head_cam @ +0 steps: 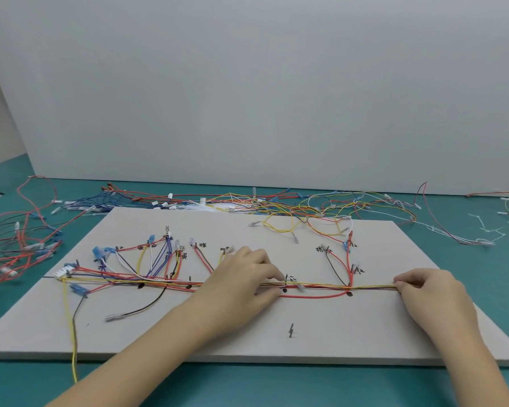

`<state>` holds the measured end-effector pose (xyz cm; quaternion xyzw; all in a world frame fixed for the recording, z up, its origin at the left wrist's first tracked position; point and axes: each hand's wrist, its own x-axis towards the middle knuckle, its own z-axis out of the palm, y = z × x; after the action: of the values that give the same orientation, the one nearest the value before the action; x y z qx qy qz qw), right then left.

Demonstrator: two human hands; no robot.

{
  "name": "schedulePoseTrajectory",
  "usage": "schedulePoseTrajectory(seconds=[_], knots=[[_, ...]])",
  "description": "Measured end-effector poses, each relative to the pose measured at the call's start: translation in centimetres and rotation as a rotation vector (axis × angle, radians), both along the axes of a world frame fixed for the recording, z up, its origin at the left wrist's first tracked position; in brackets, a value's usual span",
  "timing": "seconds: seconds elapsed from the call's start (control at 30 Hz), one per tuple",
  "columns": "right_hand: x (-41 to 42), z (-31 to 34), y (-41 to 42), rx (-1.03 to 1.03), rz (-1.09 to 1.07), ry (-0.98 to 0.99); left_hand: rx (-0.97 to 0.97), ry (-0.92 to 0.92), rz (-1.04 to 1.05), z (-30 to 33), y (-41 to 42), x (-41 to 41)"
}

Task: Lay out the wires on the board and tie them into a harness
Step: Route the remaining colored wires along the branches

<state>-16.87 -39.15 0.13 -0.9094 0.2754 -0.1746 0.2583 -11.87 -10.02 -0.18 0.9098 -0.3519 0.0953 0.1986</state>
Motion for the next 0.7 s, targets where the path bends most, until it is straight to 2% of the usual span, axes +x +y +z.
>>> schedulePoseTrajectory(seconds=[0.13, 0.3, 0.43, 0.7], knots=[[-0.1, -0.3, 0.0, -0.226, -0.065, -0.009, 0.044, -0.077, -0.004, 0.2, -0.8, -0.1], [-0.1, -0.5, -0.1, -0.043, -0.052, -0.107, 0.010, -0.057, -0.021, 0.8, -1.9, -0.1], [0.2, -0.6, 0.1, -0.043, -0.044, -0.157, 0.047, -0.065, -0.061, 0.7, -3.5, -0.4], [0.5, -0.8, 0.1, -0.110, -0.037, -0.049, 0.061, -0.092, -0.106, 0.3, -6.0, -0.9]])
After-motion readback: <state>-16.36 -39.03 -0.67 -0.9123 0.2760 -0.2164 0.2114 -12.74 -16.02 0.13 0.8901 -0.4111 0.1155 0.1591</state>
